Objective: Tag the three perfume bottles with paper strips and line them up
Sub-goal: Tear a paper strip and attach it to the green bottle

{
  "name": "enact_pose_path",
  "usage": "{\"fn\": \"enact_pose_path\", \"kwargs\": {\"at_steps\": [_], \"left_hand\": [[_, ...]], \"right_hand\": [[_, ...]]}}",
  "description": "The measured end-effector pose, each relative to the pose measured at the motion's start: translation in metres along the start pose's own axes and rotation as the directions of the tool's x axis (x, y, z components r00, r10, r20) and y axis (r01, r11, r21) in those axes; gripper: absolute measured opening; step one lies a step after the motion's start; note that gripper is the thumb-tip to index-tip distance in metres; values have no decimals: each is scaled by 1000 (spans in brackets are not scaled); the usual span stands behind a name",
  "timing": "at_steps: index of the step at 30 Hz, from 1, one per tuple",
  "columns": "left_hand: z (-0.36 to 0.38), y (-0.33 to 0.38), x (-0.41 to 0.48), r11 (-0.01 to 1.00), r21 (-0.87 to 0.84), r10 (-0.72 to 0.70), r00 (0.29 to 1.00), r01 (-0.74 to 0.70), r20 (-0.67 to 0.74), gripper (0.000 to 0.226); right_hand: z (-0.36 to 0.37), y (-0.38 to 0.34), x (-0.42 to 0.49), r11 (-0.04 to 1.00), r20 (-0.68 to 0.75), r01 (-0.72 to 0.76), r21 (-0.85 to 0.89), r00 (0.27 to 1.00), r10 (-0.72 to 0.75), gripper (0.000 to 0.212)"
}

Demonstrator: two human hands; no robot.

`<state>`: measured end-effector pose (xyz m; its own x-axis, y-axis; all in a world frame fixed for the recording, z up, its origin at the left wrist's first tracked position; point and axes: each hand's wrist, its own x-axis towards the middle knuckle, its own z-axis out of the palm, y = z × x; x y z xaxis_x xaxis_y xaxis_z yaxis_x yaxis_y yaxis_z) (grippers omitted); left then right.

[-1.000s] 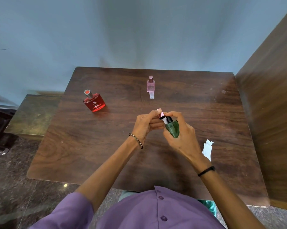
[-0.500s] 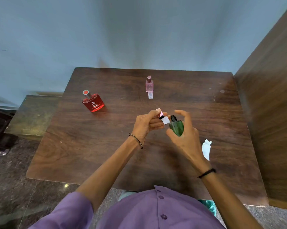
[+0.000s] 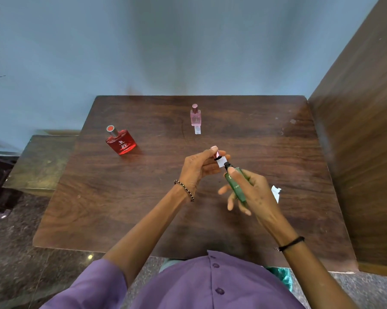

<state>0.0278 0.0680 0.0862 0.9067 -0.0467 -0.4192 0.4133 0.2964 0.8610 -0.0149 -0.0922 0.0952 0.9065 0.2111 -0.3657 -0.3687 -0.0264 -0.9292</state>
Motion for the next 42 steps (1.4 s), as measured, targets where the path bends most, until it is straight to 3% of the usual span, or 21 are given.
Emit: {"fn": "enact_pose_path", "kwargs": {"at_steps": [4,14,25,33,39,42], "left_hand": [[3,0,-1,1000,8,22,999,-22,27,41],[7,-6,-2,995,93,26,997,-33,72,37],[4,-7,3,983,172,50,990,-72,132,38],[1,-8,11,968,241,37,989,-71,142,36],[-1,-21,28,991,122,56,998,-55,0,48],[-1,-24,40,999,43,18,999,-17,-27,36]], "right_hand": [[3,1,1,994,-38,7,-105,999,-11,32],[5,0,9,989,-47,-16,-150,999,9,29],[14,4,16,987,-83,-41,153,995,54,27],[11,9,23,988,-104,-62,139,992,77,31],[5,10,41,992,-78,-80,97,993,88,41],[1,14,50,992,-75,-81,97,993,88,41]]}}
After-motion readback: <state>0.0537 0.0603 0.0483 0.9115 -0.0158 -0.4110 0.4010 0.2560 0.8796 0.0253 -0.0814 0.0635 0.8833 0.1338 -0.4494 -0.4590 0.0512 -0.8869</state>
